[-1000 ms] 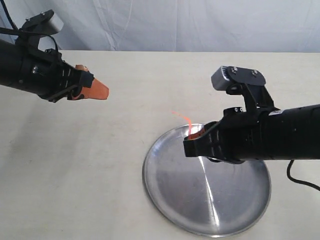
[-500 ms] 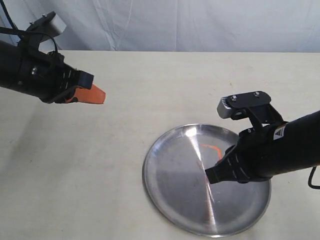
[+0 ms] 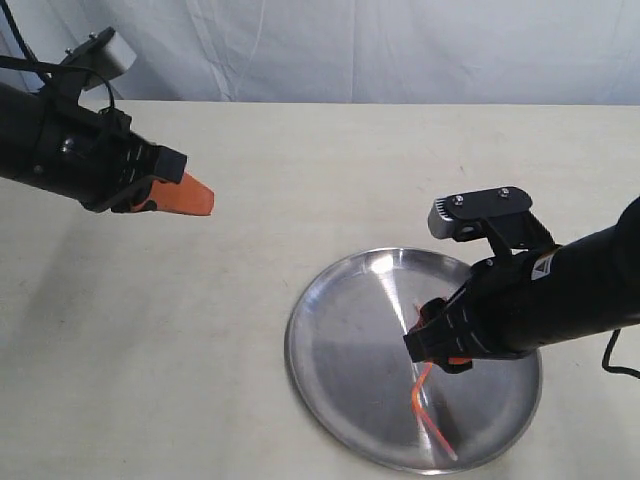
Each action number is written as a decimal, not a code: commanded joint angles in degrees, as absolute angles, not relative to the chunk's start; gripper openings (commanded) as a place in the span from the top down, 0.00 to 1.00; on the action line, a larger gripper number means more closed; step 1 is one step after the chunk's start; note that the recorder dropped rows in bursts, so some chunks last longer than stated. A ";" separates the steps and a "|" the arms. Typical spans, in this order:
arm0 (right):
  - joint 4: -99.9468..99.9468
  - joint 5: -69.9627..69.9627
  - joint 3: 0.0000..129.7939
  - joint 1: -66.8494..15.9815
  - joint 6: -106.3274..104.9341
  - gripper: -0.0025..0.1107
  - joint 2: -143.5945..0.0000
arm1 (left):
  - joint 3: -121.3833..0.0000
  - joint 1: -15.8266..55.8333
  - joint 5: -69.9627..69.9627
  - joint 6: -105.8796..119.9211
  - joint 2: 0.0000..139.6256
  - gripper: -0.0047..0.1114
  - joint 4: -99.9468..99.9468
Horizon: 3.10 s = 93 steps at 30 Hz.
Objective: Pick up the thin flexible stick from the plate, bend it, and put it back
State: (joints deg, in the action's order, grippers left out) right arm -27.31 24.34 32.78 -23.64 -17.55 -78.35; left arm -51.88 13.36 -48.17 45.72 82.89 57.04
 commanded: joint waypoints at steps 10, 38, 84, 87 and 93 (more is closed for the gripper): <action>-19.87 37.00 39.20 -23.36 -17.58 0.98 -65.47 | -51.35 13.31 -50.86 55.49 75.53 0.96 60.74; -21.26 40.99 39.20 -23.36 -13.97 0.98 -40.82 | -33.00 13.31 -43.31 57.65 43.39 0.96 60.79; -2.62 19.69 2.32 0.68 1.96 0.98 -0.21 | -33.00 13.31 -42.06 57.65 43.39 0.96 58.20; -2.73 19.69 0.44 0.68 1.96 0.98 0.00 | -33.00 13.31 -42.06 57.65 43.39 0.96 58.20; -2.98 20.61 0.00 0.68 1.96 0.98 0.00 | -33.00 13.31 -42.06 57.65 43.39 0.96 58.20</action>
State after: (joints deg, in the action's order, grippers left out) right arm -3.34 20.76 0.27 0.31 1.91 -0.40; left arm -33.21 13.36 -42.54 57.68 43.77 58.00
